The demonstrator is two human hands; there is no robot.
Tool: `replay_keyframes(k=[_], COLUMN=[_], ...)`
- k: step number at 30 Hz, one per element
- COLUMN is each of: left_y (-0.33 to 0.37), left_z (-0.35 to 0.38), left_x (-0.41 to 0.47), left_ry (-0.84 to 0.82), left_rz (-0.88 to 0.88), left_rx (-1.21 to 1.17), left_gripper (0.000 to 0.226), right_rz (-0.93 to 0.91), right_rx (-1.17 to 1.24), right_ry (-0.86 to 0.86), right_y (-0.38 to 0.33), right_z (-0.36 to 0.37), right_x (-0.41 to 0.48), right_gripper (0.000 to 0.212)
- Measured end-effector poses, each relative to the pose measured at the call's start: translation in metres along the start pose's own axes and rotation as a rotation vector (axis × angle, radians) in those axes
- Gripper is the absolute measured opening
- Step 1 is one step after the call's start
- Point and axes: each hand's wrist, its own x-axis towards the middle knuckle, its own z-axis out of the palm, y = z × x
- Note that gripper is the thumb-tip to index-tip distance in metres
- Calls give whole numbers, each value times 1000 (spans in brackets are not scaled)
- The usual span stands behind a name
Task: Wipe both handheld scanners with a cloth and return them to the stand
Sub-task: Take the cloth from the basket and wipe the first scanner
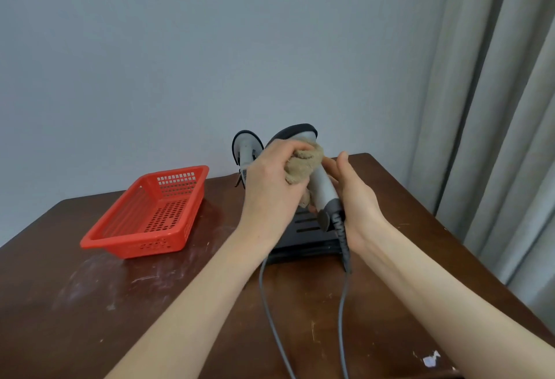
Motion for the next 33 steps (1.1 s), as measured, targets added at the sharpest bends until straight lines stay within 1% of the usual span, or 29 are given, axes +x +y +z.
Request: replay_keyframes(k=[2,4,7,8,10,11,13,14,17,18,19,20,21,22,23,24,26,28,31,32,33], left_y=[5,8,6,5,4,3,2,1,-5,-8,-11,-13,-14,-14,-12,-10,-6,1,6,8,9], left_z=[5,10,9,7,4,3,0,-2,-8,-12,-15,-18,-20,-21,-19,-15,-4,3,1,-2,-5], left_x=[-11,-25,-36,-36,-30,-26,-21,-22,-27,-26,-21,-15,-6,1,7,10,3,-12,-24,-23,-21], left_ry=[-39,-111,-192,-211,-210,-179,-111,-112,-275,-277,-209,-100,8,83,113,107,60,-25,-297,-371,-400], left_rz=[71,152,159,161,185,190,161,134,3,-58,-115,-153,-163,-149,-121,-86,-42,-45,-38,-64,-105], left_rx=[-12,-10,-52,-51,-22,-7,-8,-15,-15,-19,-22,-18,-15,-20,-17,-7,4,-22,-95,-133,-179], left_gripper=[15,19,16,18,19,18,16,16,24,25,28,31,31,30,29,29,28,29,25,20,17], right_rz=[9,-3,-13,-10,-1,10,57,76,65,53,39,23,9,2,6,14,25,42,4,-11,-32], right_rx=[16,0,-58,-57,-28,-9,21,28,40,45,36,11,-18,-33,-33,-24,18,49,-51,-81,-99], right_ry=[7,-6,-23,-21,-10,-11,-30,-40,-28,-10,4,15,19,13,6,0,-1,-17,4,0,-18], right_y=[-3,-3,-4,-4,-3,-3,-3,-5,-12,-14,-16,-17,-16,-14,-11,-9,-7,-9,-11,-10,-9], right_z=[0,-3,-6,-6,-4,-3,0,1,-2,-3,-2,-2,-2,-1,1,2,6,5,-1,-1,-2], right_x=[0,2,2,2,0,-1,-2,-3,-2,-2,-4,-5,-6,-7,-8,-9,-10,-10,-9,-8,-7], right_gripper=[41,46,44,42,38,37,41,42,40,38,35,32,30,28,27,26,26,30,32,30,28])
